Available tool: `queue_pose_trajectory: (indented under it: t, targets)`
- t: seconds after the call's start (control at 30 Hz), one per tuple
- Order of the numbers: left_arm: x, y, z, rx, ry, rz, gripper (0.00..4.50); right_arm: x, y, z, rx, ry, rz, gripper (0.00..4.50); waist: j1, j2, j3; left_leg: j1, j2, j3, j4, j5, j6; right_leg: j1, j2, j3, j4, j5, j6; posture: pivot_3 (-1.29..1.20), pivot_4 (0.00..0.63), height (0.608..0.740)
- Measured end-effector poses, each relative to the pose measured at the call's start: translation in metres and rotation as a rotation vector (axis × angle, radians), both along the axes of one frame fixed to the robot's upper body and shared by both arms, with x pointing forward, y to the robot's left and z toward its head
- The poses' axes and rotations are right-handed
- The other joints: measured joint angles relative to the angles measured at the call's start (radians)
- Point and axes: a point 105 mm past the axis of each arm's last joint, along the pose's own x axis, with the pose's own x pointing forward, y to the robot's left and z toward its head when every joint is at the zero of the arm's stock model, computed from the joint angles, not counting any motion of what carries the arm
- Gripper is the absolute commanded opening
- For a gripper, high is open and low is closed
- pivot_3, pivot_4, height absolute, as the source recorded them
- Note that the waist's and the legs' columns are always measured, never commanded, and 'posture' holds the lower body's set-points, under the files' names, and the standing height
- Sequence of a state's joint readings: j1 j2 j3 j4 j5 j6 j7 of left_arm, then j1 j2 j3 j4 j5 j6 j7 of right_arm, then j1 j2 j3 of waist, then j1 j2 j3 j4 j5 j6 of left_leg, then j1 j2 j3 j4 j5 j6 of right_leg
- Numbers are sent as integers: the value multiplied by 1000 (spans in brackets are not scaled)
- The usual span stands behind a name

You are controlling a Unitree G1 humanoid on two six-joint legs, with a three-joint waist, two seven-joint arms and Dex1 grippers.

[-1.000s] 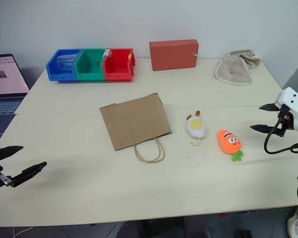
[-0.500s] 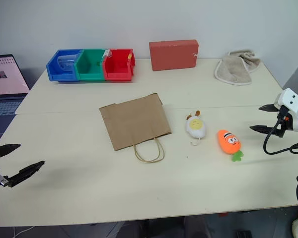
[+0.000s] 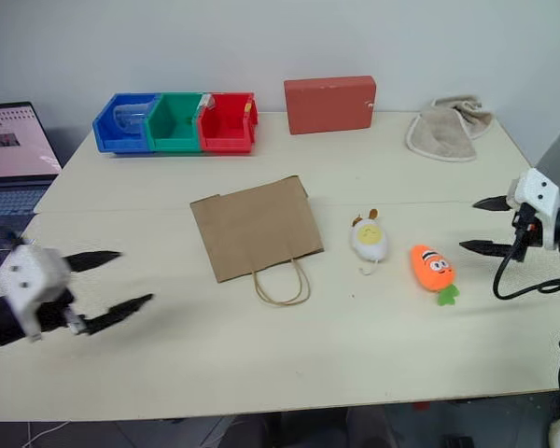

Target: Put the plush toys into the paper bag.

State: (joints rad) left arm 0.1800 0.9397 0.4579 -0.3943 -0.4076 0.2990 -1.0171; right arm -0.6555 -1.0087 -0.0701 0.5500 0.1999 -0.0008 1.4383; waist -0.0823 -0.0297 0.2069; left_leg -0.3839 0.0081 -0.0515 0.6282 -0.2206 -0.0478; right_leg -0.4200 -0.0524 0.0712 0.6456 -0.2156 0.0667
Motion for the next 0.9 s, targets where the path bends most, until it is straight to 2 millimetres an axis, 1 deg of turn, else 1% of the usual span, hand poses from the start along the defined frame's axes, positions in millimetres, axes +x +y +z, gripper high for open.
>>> queue_pose_trajectory:
  t: [0.03,0.07,0.13,0.2,0.27,0.3,0.37,0.47,0.53,0.6,0.67,0.7,0.73,0.77,0.8,0.9]
  targets:
    - [4,-13,-3,3,11,-53,4477,-8,10,1,15,9,30,4500,2,0,0,0,0,-1,0,0,0,0,1,0,0,1,2,0,150,740]
    - [5,-20,-7,5,23,-84,4477,-12,18,2,22,9,57,4500,2,0,0,0,0,-2,0,0,0,0,1,0,0,1,2,0,150,740]
    - [8,-39,-16,21,57,-166,4477,-26,37,4,31,25,115,4500,3,0,0,-1,1,-2,0,0,0,0,2,0,0,1,2,0,150,740]
    - [13,-57,-21,30,62,-243,4477,-41,56,4,57,53,158,4500,6,0,0,-1,1,-2,0,0,0,0,2,0,0,1,2,0,150,740]
    - [18,-73,-25,44,59,-308,4477,-54,74,4,80,81,204,4500,6,0,0,-1,1,-2,1,0,0,0,3,0,-1,1,2,0,150,740]
    - [19,-77,-28,44,60,-322,4477,-59,80,4,86,91,221,4500,5,0,0,-1,1,-2,1,0,0,0,3,0,-1,1,1,0,150,740]
    - [26,-90,-35,43,69,-369,4477,-71,87,-1,87,127,217,4500,14,-1,-1,-1,1,-2,2,0,0,1,3,0,-1,1,1,0,150,740]
    - [36,-113,-48,47,74,-448,4477,-83,96,-13,78,177,209,4500,28,-1,-1,-3,1,-2,4,0,0,0,3,0,-2,0,1,0,150,740]
    - [40,-119,-54,44,82,-472,4477,-89,99,-13,87,188,200,4500,27,-1,-1,-4,1,-2,4,0,0,0,3,0,-2,1,1,0,150,740]
    - [51,-126,-55,33,56,-472,4477,-91,102,-8,104,170,188,4500,32,-1,-1,-4,1,-3,5,0,0,0,3,0,-2,1,2,0,150,740]
    - [58,-135,-58,26,37,-484,4066,-95,106,-4,114,147,190,4500,34,-2,-1,-5,1,-4,5,0,0,0,4,0,-2,1,2,0,150,740]
    - [58,-139,-61,23,40,-498,3845,-99,108,-7,121,163,195,4500,35,-3,-2,-6,1,-4,5,0,0,0,4,0,-2,1,2,0,150,740]
    - [57,-140,-63,25,49,-508,3474,-102,109,-9,125,179,197,4500,34,-3,-2,-6,1,-4,5,0,0,0,4,0,-2,2,3,0,150,740]
    - [56,-140,-65,28,54,-519,3295,-103,109,-11,127,189,193,4500,34,-3,-2,-7,1,-5,5,0,0,0,4,0,-2,2,4,0,150,740]
    - [55,-140,-66,30,61,-529,2940,-104,109,-12,132,198,185,4500,34,-3,-2,-7,1,-5,5,0,0,0,4,0,-2,4,6,0,150,740]
    - [53,-139,-69,35,85,-546,1965,-106,109,-8,143,188,179,4500,35,-3,-2,-7,1,-5,5,0,0,0,4,0,-2,4,6,0,150,740]
